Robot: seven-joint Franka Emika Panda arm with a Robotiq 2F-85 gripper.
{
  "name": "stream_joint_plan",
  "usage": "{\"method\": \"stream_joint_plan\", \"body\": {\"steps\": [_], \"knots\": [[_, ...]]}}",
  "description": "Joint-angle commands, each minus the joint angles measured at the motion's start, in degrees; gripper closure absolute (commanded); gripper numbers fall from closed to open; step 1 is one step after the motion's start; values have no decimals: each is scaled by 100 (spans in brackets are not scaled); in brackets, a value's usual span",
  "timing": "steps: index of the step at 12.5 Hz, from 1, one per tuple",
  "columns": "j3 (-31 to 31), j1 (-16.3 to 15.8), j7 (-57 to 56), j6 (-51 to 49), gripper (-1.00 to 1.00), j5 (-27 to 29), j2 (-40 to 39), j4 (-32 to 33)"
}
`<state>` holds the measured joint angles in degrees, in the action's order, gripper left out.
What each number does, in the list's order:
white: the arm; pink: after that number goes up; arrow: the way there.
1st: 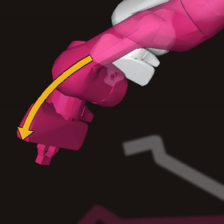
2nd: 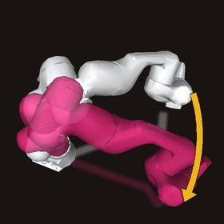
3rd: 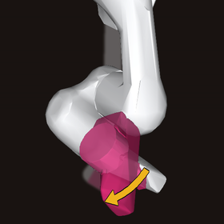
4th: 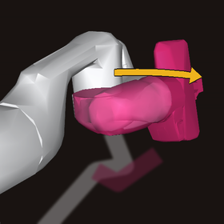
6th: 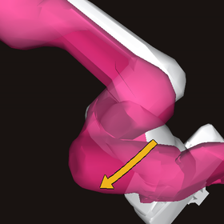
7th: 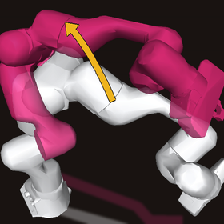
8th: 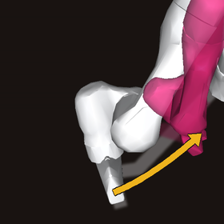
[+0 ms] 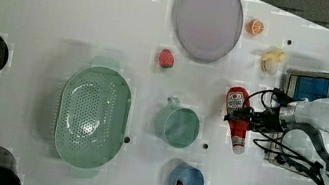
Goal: Pick ketchup from plate and place it on table.
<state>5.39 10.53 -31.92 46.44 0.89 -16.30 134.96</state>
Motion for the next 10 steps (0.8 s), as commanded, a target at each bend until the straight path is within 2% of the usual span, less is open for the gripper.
{"method": "stream_joint_plan", "body": {"steps": [1,6,10], "knots": [[64,28,-52,162,-99,-5,261,-309],[88,28,311,-74,-100,-5,835,-750],[134,10,2024,-1552,-100,-5,1564,-1705]]}}
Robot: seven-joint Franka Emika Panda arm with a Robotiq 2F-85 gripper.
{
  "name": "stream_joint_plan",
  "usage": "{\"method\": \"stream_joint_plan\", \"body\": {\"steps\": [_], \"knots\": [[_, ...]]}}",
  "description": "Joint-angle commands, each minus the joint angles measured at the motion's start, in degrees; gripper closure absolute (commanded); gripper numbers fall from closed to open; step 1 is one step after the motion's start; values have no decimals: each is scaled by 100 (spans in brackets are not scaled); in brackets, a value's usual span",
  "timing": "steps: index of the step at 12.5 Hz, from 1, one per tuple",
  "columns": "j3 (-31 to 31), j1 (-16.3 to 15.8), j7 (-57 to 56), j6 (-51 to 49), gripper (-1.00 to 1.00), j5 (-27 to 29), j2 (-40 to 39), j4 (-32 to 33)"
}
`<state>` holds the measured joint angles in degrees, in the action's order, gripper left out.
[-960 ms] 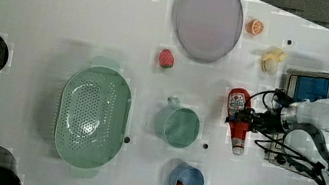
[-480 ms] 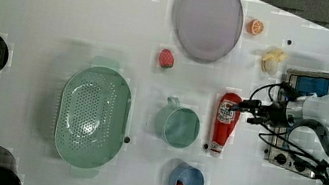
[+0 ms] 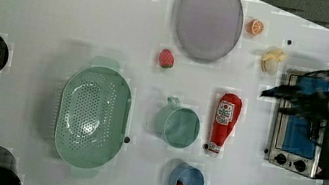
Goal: Pick ketchup from plate and place it on table.
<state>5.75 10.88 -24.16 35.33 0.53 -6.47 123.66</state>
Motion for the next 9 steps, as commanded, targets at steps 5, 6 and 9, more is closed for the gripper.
{"method": "stream_joint_plan", "body": {"steps": [5,6,9], "knots": [[222,-56,2313,-2309,-100,19,901,-2024],[231,-56,2313,-2671,-100,19,897,-2283],[193,-48,2312,-3456,-100,-19,896,-2702]]}}
